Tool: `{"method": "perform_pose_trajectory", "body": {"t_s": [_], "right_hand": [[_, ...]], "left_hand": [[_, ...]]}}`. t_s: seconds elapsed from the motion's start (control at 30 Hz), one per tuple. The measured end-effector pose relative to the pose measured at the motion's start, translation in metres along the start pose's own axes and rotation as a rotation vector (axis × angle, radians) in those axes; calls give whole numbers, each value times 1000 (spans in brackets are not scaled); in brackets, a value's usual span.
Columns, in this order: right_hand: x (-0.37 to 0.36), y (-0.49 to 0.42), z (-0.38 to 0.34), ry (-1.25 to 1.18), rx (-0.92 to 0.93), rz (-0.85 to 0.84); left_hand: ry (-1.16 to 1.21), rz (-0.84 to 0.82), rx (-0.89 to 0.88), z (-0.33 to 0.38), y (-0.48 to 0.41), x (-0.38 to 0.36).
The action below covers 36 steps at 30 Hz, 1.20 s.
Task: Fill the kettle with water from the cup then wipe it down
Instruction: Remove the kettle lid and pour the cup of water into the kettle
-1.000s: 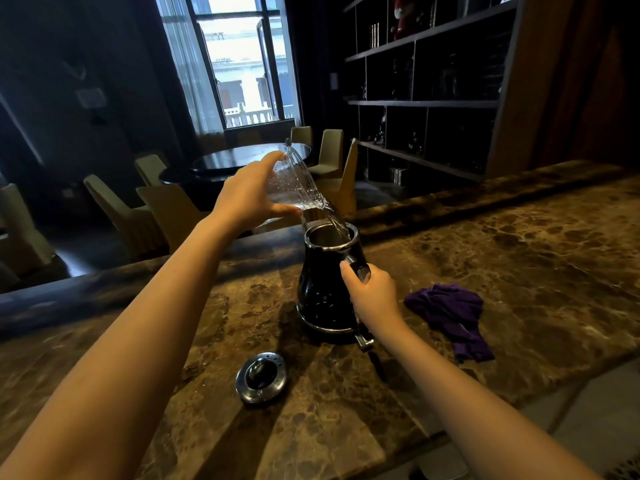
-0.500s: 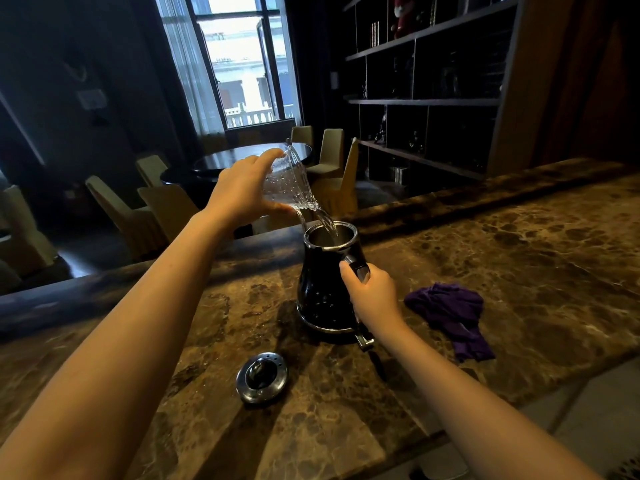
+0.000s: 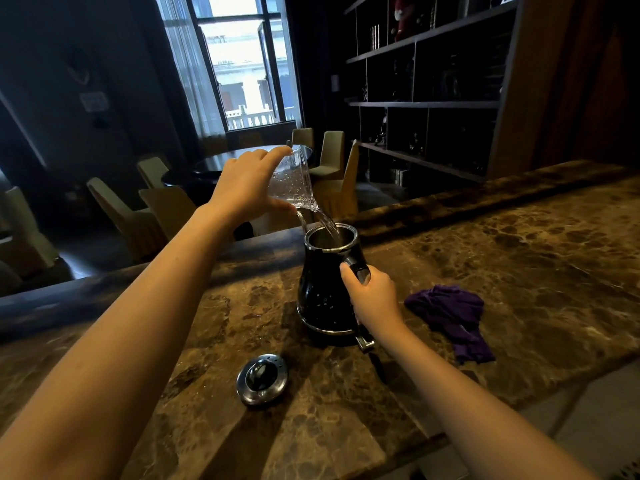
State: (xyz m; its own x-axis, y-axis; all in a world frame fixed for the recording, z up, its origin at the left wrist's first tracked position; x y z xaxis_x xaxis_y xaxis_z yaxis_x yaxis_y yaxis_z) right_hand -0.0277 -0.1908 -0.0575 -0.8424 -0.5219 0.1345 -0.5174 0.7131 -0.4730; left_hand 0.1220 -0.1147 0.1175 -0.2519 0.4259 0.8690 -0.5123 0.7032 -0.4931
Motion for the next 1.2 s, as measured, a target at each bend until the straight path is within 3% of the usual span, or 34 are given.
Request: {"method": "perform_pose_trajectory", "body": {"t_s": [0.83, 1.07, 1.2], "right_hand": [[-1, 0, 5, 25, -10, -2], [1, 2, 2, 47, 5, 8], [2, 3, -1, 33, 10, -2]], "left_hand": [[-363, 25, -262, 44, 15, -36], [-365, 26, -274, 39, 15, -43], [-243, -23, -183, 27, 17, -47]]}}
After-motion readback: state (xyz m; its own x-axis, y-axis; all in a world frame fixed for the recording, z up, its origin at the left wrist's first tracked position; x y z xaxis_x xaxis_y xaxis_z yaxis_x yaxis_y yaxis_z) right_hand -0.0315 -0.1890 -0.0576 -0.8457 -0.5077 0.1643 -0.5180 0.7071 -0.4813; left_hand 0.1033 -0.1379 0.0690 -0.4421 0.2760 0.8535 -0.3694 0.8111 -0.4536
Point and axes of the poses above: each hand's wrist, its own y-axis away from the middle knuckle, its own x-axis out of the back of the hand, z = x × y, the point moved 8 cm from there along -y, towards the middle knuckle, and after that the axes turned 11 degrees about x, right-handed, at the moved point
